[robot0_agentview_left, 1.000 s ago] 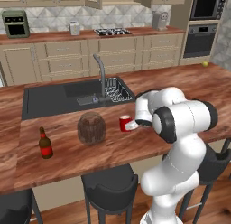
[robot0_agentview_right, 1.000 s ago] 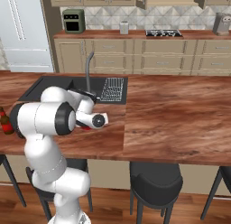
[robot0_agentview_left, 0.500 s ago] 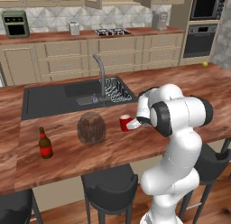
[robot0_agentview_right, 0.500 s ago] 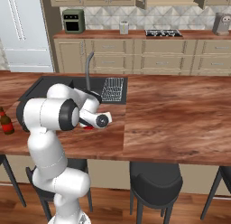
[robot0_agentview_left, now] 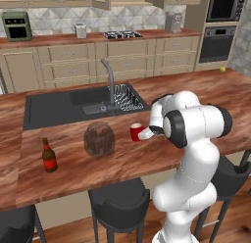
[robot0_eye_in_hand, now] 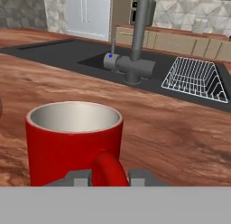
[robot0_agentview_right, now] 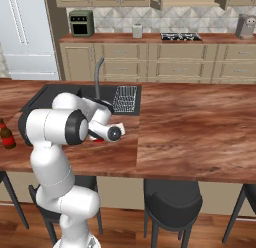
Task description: Open the cabinet directly in front. Then move the beer and the mug to the dining counter with the jar on it.
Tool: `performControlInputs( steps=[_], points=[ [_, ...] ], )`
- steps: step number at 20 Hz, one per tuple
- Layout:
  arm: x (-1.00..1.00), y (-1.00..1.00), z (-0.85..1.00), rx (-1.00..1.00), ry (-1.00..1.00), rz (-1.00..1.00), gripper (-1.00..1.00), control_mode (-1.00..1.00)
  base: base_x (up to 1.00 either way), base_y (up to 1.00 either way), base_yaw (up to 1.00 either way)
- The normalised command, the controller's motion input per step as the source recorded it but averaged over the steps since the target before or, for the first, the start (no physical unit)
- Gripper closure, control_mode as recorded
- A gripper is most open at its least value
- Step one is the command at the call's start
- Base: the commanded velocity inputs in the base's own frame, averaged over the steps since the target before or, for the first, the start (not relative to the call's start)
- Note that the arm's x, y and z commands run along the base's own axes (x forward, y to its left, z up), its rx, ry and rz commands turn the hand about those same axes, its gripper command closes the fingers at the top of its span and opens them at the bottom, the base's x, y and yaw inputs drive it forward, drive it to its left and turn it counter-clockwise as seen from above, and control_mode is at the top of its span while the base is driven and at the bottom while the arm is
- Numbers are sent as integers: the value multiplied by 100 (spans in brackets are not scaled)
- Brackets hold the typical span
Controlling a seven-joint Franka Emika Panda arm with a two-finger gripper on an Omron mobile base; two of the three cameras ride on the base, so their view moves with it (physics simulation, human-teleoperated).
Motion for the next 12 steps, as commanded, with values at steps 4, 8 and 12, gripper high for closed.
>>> performControlInputs(
  steps=[4,8,12],
  points=[
    [0,0,-6,0,0,0,-100,-100,0,0,0],
    [0,0,1,0,0,-2,-100,-100,0,0,0],
    [0,0,32,0,0,-8,-100,-100,0,0,0]
  ],
)
